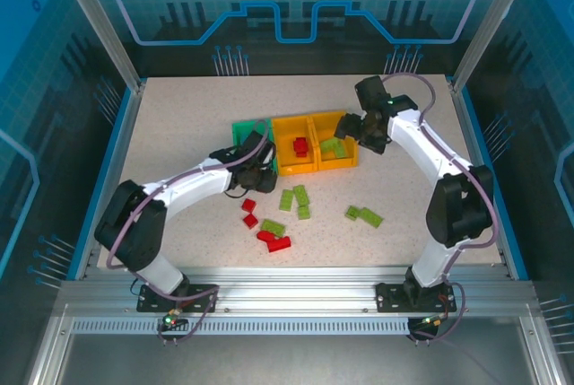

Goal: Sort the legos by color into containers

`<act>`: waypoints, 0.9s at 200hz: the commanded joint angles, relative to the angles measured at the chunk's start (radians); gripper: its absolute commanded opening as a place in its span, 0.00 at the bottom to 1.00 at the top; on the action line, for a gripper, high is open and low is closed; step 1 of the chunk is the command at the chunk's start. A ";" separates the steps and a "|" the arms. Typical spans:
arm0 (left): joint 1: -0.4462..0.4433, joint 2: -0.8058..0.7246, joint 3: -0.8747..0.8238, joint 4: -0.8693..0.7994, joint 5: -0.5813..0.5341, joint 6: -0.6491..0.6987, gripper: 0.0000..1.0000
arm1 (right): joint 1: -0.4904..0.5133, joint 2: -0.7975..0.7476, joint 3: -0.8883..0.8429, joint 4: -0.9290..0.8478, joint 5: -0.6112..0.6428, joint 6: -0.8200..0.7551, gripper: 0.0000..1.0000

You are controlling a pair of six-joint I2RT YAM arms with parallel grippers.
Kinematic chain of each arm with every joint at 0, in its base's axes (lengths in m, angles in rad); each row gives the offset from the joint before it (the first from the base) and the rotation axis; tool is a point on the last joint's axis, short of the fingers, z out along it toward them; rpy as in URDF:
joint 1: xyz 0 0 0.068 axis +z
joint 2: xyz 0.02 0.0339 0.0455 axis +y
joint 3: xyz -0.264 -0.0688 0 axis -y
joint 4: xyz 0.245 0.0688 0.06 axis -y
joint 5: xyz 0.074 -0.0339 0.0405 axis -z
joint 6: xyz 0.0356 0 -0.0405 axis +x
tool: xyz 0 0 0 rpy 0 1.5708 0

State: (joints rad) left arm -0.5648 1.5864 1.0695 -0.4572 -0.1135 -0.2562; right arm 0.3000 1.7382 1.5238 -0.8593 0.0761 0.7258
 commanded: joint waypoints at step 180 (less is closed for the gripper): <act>0.058 0.396 0.592 -0.153 0.093 -0.136 0.54 | 0.060 -0.377 -0.569 -0.024 -0.057 -0.002 0.87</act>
State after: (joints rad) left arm -0.5106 1.9797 1.6154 -0.5938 -0.0288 -0.3729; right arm 0.3347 1.3933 0.9787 -0.8310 0.0601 0.6907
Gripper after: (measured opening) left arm 0.510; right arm 0.875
